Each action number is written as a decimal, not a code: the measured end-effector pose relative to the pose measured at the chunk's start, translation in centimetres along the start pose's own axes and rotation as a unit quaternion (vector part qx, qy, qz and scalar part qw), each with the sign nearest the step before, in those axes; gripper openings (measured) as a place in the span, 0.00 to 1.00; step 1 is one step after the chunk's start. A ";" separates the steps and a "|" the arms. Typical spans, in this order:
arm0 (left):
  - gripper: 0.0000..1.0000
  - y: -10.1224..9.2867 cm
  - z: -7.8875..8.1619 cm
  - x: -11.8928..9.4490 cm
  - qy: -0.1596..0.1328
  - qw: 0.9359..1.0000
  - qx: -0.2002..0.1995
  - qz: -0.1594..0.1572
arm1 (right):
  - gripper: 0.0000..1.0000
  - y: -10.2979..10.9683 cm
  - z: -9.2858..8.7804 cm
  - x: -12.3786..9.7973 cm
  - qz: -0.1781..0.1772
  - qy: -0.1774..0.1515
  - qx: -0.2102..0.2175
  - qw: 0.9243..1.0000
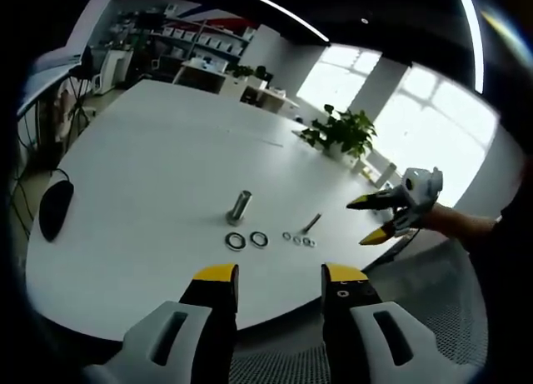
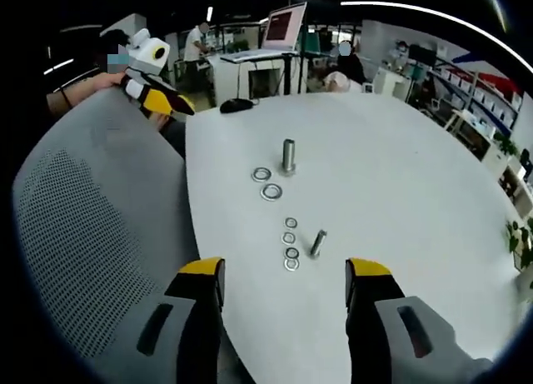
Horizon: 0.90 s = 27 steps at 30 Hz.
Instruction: Place the washer onto the threaded stud by aligning its center hole with the stud, sliding it down to the base, and recovering from edge contact or off-axis alignment until the washer reaches the visible bottom stop.
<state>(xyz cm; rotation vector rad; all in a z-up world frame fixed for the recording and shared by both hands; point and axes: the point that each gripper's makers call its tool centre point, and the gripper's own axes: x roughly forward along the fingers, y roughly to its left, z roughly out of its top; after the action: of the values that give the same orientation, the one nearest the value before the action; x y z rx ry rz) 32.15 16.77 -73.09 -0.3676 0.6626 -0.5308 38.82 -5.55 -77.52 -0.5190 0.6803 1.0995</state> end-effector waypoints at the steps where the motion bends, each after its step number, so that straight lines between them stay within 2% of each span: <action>1: 0.38 0.0 0.0 0.0 0.000 1.000 0.000 0.000 | 0.59 0.0 -0.2 0.2 0.003 0.005 -0.002 1.000; 10: 0.38 0.0 0.1 0.0 -0.002 1.000 -0.002 0.000 | 0.54 -0.5 -1.7 2.2 0.018 0.037 -0.012 0.999; 15: 0.38 0.1 -0.2 0.0 0.006 1.000 0.005 0.004 | 0.51 -0.8 -1.7 2.8 0.019 0.043 -0.015 0.999; 27: 0.38 0.1 0.1 -0.1 -0.004 1.000 -0.003 0.004 | 0.45 -0.4 -2.9 4.7 0.040 0.075 -0.033 0.996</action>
<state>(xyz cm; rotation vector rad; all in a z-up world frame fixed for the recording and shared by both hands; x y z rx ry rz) 32.20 16.93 -73.04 -0.3732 0.6581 -0.5205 39.85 -4.75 -82.93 -0.6408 0.8032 1.1691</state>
